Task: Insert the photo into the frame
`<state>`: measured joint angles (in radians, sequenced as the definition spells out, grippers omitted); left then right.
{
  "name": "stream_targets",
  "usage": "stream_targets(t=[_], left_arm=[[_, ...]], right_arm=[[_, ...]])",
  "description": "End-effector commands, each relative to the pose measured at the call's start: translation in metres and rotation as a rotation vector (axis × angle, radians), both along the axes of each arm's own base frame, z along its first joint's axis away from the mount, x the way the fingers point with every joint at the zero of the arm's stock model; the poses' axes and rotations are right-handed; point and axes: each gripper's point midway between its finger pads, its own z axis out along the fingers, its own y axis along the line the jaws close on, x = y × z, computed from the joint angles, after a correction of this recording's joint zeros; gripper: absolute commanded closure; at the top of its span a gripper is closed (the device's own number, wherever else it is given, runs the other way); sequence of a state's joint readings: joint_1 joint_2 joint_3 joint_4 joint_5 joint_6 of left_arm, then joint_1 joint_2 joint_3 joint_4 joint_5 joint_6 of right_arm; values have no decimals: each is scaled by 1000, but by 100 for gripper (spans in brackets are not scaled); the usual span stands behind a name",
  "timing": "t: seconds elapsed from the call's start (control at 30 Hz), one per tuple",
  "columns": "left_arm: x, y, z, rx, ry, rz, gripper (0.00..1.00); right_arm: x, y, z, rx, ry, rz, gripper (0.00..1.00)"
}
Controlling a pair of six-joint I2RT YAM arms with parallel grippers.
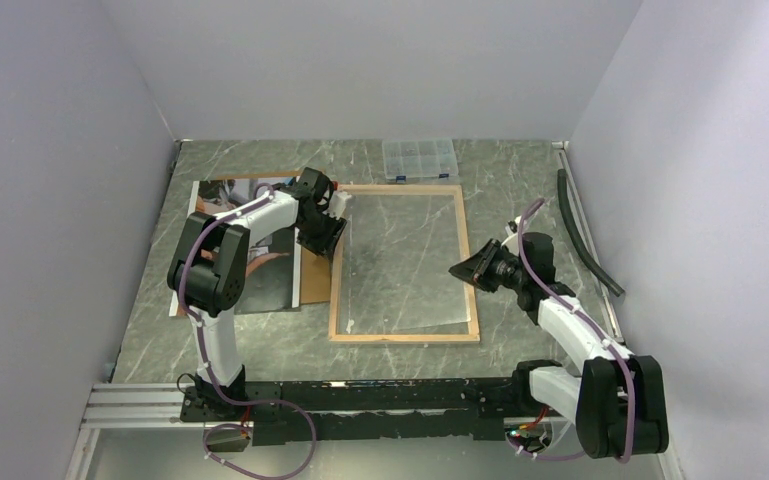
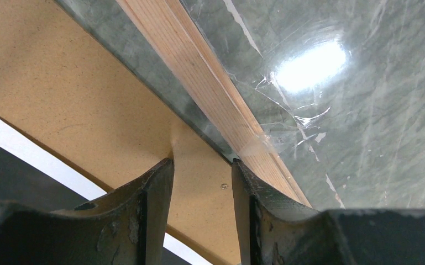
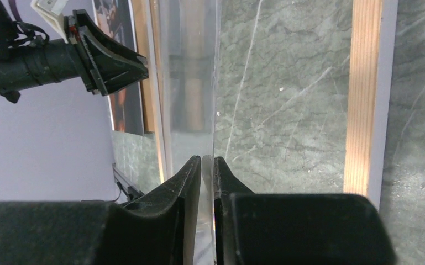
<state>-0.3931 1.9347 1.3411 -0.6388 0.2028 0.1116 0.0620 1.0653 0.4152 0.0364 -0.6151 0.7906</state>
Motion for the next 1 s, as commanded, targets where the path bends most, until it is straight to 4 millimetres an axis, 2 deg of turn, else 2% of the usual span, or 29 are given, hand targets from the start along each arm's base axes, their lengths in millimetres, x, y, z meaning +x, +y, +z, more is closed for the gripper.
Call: stream_targets(t=[0.0, 0.17, 0.37, 0.47, 0.57, 0.73, 0.97], left_arm=[[-4, -14, 0, -31, 20, -31, 51], [-4, -14, 0, -32, 18, -29, 52], [-5, -14, 0, -32, 19, -30, 52], [-6, -13, -1, -29, 19, -31, 52], [-6, -13, -2, -30, 21, -31, 52], [-7, -13, -3, -31, 22, -30, 52], [-7, -13, -3, -26, 20, -32, 53]], right_arm=[[4, 2, 1, -35, -27, 32, 80], [7, 1, -4, -69, -14, 33, 73], [5, -7, -15, -172, 50, 22, 57], [5, -10, -17, -218, 60, 19, 48], [7, -10, -18, -264, 71, 27, 33], [8, -10, -22, -343, 94, 43, 32], [5, -18, -28, -472, 127, 31, 30]])
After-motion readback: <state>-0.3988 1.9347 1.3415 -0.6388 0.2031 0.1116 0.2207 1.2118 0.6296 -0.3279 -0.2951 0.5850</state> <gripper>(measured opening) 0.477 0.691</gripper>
